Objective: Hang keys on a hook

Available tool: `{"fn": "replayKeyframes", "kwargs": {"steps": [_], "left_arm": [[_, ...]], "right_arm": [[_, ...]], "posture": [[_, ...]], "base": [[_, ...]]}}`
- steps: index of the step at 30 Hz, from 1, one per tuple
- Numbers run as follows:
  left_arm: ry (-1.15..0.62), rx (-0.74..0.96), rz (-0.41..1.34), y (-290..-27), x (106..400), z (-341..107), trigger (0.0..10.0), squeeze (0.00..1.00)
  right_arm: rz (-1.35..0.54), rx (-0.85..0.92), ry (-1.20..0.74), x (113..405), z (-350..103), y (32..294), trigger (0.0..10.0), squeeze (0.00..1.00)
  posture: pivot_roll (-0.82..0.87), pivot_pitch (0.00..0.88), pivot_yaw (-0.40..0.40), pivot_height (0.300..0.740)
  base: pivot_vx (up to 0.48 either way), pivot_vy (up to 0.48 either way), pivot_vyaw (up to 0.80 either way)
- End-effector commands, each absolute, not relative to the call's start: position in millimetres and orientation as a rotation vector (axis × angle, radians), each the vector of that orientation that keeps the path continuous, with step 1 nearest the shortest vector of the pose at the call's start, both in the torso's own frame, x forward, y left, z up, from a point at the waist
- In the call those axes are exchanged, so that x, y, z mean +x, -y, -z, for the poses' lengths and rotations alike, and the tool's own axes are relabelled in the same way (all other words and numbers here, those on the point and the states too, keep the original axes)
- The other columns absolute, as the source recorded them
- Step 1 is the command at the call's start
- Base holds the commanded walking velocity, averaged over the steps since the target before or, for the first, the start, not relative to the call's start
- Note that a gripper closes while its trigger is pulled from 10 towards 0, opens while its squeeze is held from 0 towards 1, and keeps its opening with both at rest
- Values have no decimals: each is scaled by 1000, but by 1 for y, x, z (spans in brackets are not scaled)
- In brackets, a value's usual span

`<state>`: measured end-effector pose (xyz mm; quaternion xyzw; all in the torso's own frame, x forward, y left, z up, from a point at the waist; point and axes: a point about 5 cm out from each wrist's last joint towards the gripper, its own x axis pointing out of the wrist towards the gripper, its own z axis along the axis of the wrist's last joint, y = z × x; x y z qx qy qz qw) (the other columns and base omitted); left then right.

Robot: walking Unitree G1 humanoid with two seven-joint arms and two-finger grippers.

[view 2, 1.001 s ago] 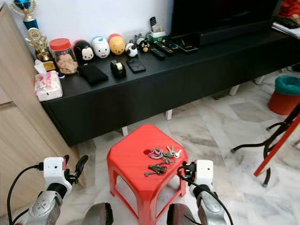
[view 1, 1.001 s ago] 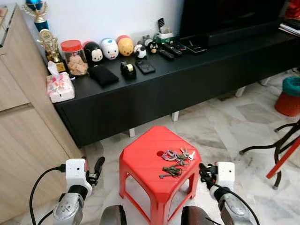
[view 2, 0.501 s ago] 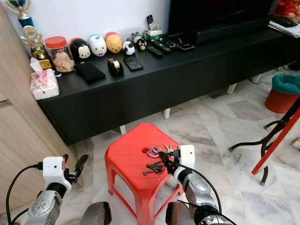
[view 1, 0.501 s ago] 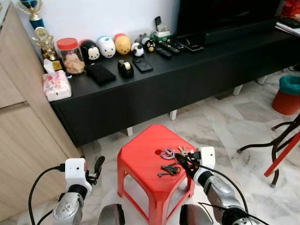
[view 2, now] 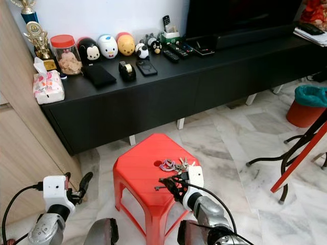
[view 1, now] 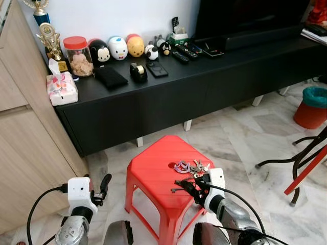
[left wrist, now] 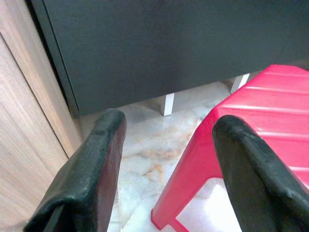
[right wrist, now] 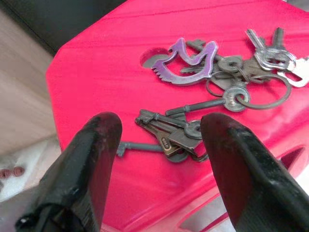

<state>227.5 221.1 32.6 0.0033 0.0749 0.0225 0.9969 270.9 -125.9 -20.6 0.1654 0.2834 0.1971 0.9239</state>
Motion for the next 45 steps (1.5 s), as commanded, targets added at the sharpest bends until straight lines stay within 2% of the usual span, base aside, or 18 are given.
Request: {"fn": "replayKeyframes", "kwargs": {"steps": [1, 8, 19, 32, 45], "left_arm": [[-156, 11, -48, -220, 225, -32, 10000, 0], [-160, 10, -62, -219, 215, -31, 10000, 0], [-174, 15, -80, -217, 197, -32, 10000, 0], [-64, 10, -41, -202, 211, -67, 10000, 0], [-61, -9, -35, -197, 209, -76, 10000, 0]], "right_arm": [[-360, 377, -606, 267, 25, 130, 10000, 0], [-292, 498, -577, 267, 25, 137, 10000, 0], [-276, 542, -552, 262, 27, 140, 10000, 0], [-283, 532, -516, 269, 21, 138, 10000, 0], [-317, 502, -489, 275, 15, 135, 10000, 0]], "posture": [[54, 1, -90, 596], [61, 26, -102, 596], [67, 77, -114, 596], [81, 134, -130, 596], [72, 163, -123, 596]], "base": [[0, 0, 0], [0, 0, 0], [0, 0, 0], [0, 0, 0], [0, 0, 0]]}}
